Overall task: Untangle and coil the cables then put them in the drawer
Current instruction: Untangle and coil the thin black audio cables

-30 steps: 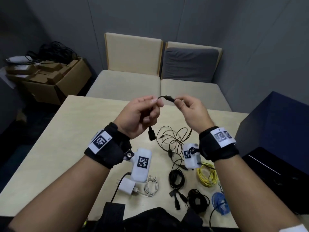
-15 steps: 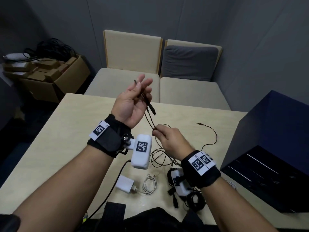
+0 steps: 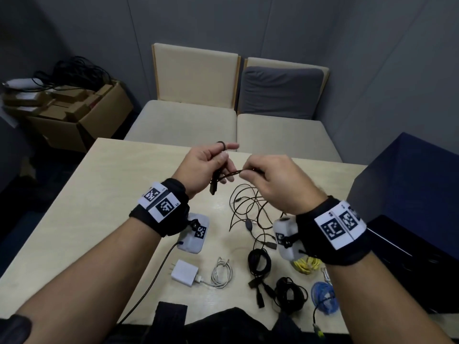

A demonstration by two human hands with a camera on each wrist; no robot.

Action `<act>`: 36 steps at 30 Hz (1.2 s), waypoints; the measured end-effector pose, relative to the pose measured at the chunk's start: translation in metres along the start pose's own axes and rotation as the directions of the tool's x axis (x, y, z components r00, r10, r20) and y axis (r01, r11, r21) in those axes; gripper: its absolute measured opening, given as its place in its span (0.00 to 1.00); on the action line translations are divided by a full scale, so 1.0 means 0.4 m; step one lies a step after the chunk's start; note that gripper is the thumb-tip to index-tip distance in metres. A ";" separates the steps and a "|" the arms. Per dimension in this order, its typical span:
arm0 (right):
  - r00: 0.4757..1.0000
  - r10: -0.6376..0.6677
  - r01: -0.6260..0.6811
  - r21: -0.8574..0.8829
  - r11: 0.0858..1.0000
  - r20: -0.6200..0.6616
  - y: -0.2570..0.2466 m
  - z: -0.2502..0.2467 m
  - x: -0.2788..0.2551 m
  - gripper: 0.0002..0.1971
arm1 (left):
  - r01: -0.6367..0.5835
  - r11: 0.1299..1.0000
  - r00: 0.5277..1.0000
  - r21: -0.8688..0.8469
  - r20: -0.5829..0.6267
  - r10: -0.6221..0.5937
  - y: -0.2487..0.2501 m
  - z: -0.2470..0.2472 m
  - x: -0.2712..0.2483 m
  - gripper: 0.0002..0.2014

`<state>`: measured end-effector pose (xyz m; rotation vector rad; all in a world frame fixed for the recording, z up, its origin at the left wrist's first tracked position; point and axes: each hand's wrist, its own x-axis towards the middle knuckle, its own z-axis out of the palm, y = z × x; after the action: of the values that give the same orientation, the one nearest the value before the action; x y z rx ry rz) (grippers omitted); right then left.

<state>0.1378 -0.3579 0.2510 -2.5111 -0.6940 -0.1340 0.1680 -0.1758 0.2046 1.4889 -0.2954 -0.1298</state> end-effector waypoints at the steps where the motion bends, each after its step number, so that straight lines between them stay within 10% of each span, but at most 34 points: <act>1: 1.000 0.017 -0.017 -0.012 1.000 0.005 0.001 -0.011 0.004 0.07 | 0.009 0.999 1.000 0.030 0.018 -0.010 0.001 0.000 -0.003 0.13; 12: 0.990 0.141 -0.142 -0.059 0.988 -0.020 0.044 -0.109 0.048 0.18 | 0.087 0.979 0.984 0.182 0.137 -0.113 -0.017 -0.007 -0.036 0.15; 19: 0.984 0.174 -0.172 0.061 0.983 -0.026 0.131 -0.108 0.052 0.10 | 0.242 0.925 0.933 -0.294 0.331 -0.139 0.044 -0.003 -0.054 0.16; 36: 0.921 0.344 -0.333 0.088 0.939 -0.182 0.208 -0.015 0.039 0.18 | 0.324 0.846 0.898 -0.424 0.419 -0.134 0.048 0.050 -0.094 0.22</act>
<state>0.1933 -0.4147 0.2213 -2.4791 -0.1751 -0.2278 0.1246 -0.1836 0.2204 0.9797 -0.3554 -0.6500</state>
